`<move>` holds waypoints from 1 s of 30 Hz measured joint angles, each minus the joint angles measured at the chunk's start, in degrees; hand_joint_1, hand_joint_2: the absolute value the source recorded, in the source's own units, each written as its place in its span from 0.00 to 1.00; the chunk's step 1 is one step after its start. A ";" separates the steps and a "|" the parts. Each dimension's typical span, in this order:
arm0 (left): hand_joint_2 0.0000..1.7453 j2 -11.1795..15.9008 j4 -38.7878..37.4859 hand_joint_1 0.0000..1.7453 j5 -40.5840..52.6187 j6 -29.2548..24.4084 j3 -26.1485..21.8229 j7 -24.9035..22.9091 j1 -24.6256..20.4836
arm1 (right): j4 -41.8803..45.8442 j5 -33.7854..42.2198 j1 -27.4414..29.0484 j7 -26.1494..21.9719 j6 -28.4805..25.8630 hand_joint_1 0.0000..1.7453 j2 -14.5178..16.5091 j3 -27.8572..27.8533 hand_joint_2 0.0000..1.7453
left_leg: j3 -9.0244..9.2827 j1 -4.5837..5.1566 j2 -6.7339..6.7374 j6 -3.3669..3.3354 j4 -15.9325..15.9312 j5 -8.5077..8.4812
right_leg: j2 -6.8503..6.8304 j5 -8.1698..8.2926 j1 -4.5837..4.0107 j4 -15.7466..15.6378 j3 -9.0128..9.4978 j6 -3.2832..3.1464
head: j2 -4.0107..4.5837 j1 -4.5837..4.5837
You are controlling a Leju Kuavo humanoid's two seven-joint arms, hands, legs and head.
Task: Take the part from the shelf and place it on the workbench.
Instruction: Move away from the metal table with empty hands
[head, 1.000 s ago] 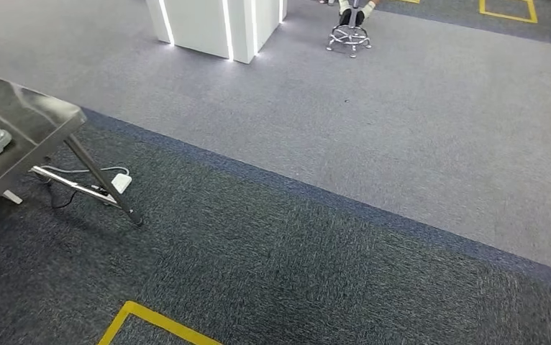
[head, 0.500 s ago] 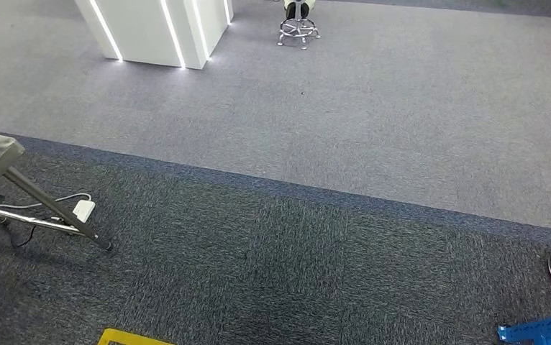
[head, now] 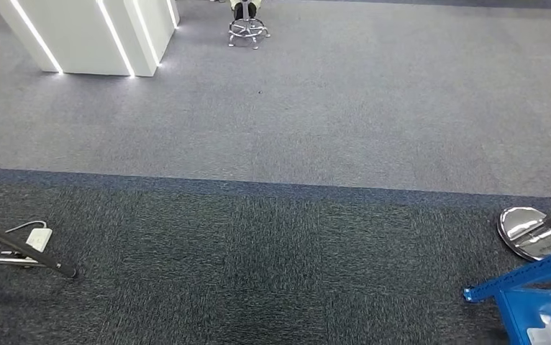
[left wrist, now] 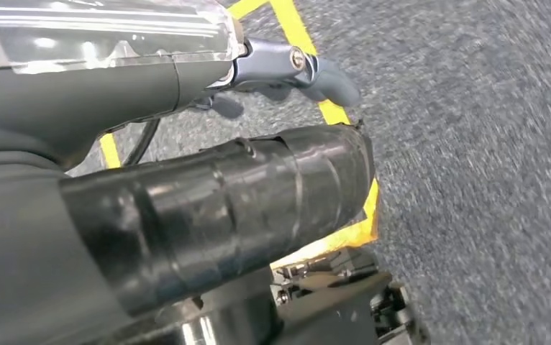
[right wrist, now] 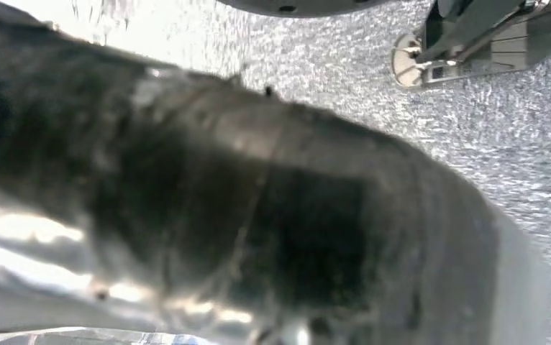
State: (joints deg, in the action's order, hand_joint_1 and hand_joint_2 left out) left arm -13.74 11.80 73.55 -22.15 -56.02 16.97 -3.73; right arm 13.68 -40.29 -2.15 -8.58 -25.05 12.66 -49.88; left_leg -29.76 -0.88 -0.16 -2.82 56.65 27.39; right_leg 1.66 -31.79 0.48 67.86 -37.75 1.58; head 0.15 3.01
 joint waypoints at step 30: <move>0.00 -0.30 0.00 0.00 -0.16 0.07 -0.38 -0.14 -0.14 | -0.21 -1.89 -0.17 -0.36 1.17 0.00 -0.37 0.32 0.00 | 0.16 -0.10 -0.38 0.20 -0.45 -0.26 | 0.66 1.24 0.15 -2.29 0.99 0.05 | 0.00 0.04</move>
State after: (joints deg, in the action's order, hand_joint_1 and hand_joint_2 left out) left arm -14.04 11.80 73.39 -22.08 -56.40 16.83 -3.87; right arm 13.47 -42.18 -2.33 -8.94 -23.87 12.28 -49.57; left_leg -29.60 -0.98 -0.54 -2.62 56.20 27.13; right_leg 2.32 -30.55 0.63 65.57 -36.76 1.63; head 0.15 3.05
